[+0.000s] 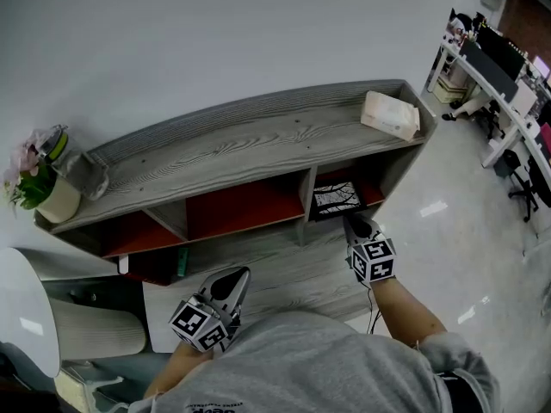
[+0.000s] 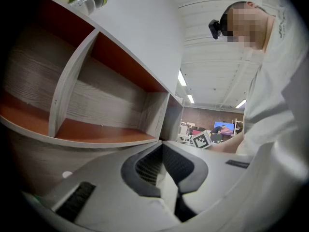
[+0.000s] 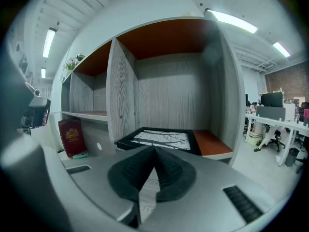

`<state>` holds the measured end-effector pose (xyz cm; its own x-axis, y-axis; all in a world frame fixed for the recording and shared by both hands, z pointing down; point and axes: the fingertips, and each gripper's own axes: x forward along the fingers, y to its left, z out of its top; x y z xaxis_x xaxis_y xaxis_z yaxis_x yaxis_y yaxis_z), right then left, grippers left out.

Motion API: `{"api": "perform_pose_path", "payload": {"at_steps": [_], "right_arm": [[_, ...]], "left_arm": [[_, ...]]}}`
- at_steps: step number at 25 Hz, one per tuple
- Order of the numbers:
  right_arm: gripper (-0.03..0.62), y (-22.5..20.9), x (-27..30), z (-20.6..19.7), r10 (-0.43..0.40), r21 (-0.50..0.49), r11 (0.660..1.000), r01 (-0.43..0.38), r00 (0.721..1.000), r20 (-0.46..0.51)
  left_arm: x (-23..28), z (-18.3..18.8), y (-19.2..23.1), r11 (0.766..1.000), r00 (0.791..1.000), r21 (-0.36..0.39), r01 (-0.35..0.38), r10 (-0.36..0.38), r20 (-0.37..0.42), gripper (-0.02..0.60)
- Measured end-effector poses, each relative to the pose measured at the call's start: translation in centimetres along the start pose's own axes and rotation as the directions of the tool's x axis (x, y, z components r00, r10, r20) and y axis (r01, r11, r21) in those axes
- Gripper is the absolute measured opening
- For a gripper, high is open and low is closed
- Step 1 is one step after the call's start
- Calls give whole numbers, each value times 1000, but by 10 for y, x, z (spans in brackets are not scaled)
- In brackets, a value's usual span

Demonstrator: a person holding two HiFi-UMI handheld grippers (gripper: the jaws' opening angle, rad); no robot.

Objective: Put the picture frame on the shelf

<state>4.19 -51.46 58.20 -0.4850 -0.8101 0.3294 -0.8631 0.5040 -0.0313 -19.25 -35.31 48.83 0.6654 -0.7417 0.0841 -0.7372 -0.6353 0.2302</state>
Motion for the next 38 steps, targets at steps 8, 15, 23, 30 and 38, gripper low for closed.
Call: {"api": "perform_pose_path", "payload": {"at_steps": [8, 15, 23, 30, 38], "right_arm": [[-11, -1, 11, 4, 1, -3, 1000, -1, 1000, 0], [-11, -3, 19, 8, 0, -7, 1000, 0, 1000, 0], [-11, -8, 34, 15, 0, -7, 1000, 0, 1000, -1], [-11, -8, 35, 15, 10, 5, 1000, -10, 1000, 4], [-11, -8, 35, 15, 14, 9, 1000, -14, 1000, -3]], "left_arm": [[0, 0, 4, 1000, 1000, -8, -9, 9, 3, 17], [1, 0, 7, 1000, 1000, -11, -14, 14, 1, 17], [1, -1, 10, 1000, 1000, -14, -21, 21, 2, 17], [3, -2, 11, 1000, 1000, -13, -20, 20, 0, 17], [7, -1, 7, 1000, 1000, -11, -9, 9, 1, 17]]}}
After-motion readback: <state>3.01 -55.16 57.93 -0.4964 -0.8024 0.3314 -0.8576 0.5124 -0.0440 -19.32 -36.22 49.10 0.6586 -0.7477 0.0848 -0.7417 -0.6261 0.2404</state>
